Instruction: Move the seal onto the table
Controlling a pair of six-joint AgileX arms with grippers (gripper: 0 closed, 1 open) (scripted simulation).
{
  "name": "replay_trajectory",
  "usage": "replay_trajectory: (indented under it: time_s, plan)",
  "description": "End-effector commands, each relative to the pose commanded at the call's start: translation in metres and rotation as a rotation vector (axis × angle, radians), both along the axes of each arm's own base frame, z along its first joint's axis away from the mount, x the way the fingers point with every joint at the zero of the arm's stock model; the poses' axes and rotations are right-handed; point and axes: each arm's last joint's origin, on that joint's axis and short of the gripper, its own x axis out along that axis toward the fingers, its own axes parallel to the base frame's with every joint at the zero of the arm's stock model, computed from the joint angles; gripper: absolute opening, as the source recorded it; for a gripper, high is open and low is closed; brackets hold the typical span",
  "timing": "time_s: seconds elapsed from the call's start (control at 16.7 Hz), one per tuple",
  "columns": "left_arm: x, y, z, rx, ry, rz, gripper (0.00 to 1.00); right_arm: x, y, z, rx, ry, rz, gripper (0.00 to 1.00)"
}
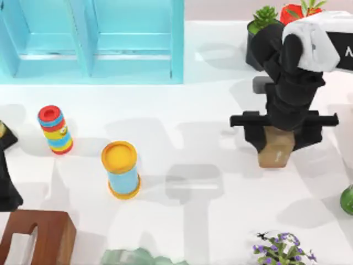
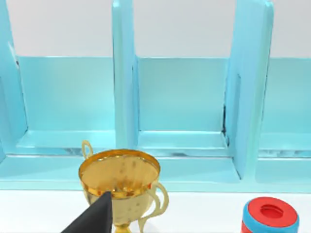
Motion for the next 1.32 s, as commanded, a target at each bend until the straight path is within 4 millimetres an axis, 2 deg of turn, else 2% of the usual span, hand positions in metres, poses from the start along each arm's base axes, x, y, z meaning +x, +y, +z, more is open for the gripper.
replay_trajectory:
  time_s: [0.72, 1.32]
  plan:
    - [0.0, 0.0, 0.0, 0.0, 0.0, 0.0, 1.0, 0.0, 0.0, 0.0, 0.0, 0.0, 0.0, 0.98]
    - [0.0, 0.0, 0.0, 0.0, 0.0, 0.0, 1.0, 0.0005, -0.0007, 0.0007, 0.0, 0.0, -0.003, 1.0]
